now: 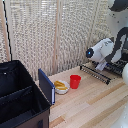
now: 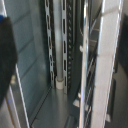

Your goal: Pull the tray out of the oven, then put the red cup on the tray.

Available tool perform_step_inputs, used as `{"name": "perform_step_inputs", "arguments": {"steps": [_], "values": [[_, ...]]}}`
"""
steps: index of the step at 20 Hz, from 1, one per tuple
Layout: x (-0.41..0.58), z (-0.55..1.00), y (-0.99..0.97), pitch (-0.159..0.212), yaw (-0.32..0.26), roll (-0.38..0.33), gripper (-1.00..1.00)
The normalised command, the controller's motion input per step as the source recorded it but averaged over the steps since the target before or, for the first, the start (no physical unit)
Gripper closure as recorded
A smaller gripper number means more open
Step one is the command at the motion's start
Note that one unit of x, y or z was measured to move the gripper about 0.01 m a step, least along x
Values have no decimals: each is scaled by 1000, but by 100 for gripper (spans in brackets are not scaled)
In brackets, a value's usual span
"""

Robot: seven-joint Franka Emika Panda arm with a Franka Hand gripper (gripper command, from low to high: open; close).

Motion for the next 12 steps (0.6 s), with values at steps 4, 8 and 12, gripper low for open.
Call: {"name": "perform_step_inputs", "arguments": {"steps": [4, 8, 12], "values": [[91, 0, -212, 53, 0, 89, 100], [34, 34, -156, 15, -3, 197, 100], [1, 30, 54, -1, 0, 225, 100]]}}
